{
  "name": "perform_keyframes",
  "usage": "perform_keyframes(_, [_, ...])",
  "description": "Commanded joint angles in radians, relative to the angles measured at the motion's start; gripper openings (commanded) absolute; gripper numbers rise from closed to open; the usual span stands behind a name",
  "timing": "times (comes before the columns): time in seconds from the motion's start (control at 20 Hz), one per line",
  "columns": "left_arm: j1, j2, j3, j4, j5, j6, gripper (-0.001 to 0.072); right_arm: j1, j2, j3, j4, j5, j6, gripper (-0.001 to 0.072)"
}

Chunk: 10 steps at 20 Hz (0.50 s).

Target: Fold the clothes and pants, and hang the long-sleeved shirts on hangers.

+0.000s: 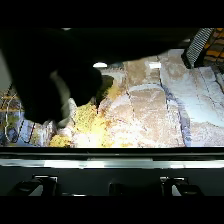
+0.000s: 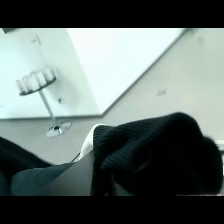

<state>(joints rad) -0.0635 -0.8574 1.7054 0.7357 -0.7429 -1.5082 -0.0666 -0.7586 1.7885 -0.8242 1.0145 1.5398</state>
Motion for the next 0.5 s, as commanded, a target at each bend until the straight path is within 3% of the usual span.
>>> perform_keyframes(0.0, [0.002,0.144,0.005,0.084,0.002,-0.003,0.0034,-0.001,0.150,0.026,-0.138,0.011,0.091,0.0055])
perform_keyframes(0.25, [0.000,0.112,-0.022,0.087,-0.001,-0.043,0.0033,0.000,0.098,0.026,-0.205,-0.017,0.132,0.0055])
perform_keyframes(0.45, [-0.041,-0.060,-0.092,0.077,0.008,-0.048,0.0034,-0.001,-0.068,0.026,-0.235,0.010,0.098,0.0055])
